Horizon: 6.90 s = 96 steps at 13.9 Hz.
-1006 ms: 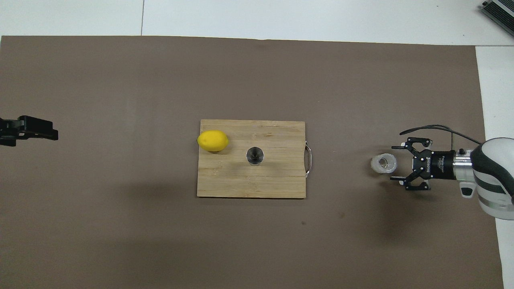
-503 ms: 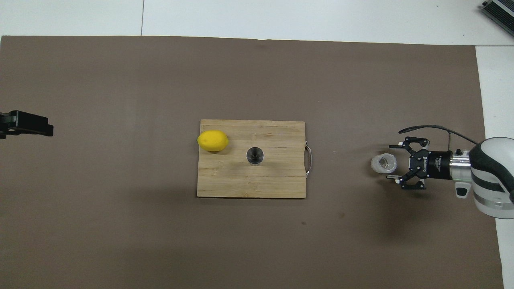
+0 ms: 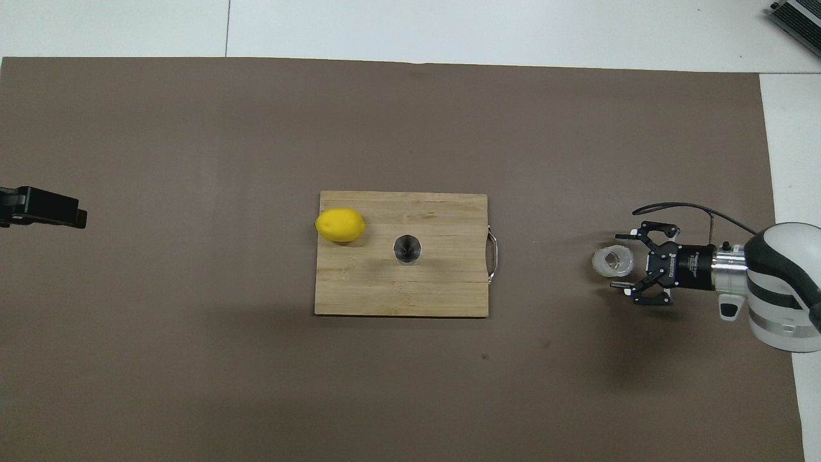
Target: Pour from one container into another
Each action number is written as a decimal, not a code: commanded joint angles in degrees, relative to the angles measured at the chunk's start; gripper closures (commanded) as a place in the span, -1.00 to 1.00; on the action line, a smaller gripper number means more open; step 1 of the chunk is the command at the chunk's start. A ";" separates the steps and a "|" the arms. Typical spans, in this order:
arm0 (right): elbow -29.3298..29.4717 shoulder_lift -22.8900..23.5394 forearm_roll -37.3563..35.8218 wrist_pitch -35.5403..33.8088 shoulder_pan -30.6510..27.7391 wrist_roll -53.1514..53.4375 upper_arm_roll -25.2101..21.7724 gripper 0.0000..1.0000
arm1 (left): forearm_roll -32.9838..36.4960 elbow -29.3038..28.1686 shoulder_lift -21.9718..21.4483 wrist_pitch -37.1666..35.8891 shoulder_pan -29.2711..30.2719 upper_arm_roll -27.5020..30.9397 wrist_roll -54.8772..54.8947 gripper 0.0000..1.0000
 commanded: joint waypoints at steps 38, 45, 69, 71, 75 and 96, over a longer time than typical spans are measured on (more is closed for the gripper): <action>-1.55 -2.26 4.40 2.63 1.34 -1.01 0.25 -0.10 | 0.92 -2.78 -2.70 -1.42 1.43 -4.10 -2.58 -1.00; 0.73 -6.04 0.90 2.63 2.66 6.80 1.39 -0.10 | 0.92 -2.78 -2.70 -1.33 1.43 -4.10 -2.58 -1.00; 11.99 -10.88 -9.08 5.18 2.57 29.75 20.73 -0.08 | 0.92 -2.78 -2.70 -1.42 1.43 -4.10 -2.58 -1.00; 11.99 -10.88 -7.12 5.44 2.57 30.19 22.48 -0.08 | 0.92 -2.78 -2.70 -1.42 1.43 -4.10 -2.58 -1.00; 11.46 -10.97 -1.49 8.06 2.57 30.72 25.82 -0.05 | 0.92 -2.78 -2.70 -1.42 1.43 -4.10 -2.58 -1.00; 13.84 -5.52 -32.50 20.91 3.89 50.75 40.60 0.01 | 0.92 -2.78 -2.70 -1.42 1.43 -4.10 -2.58 -1.00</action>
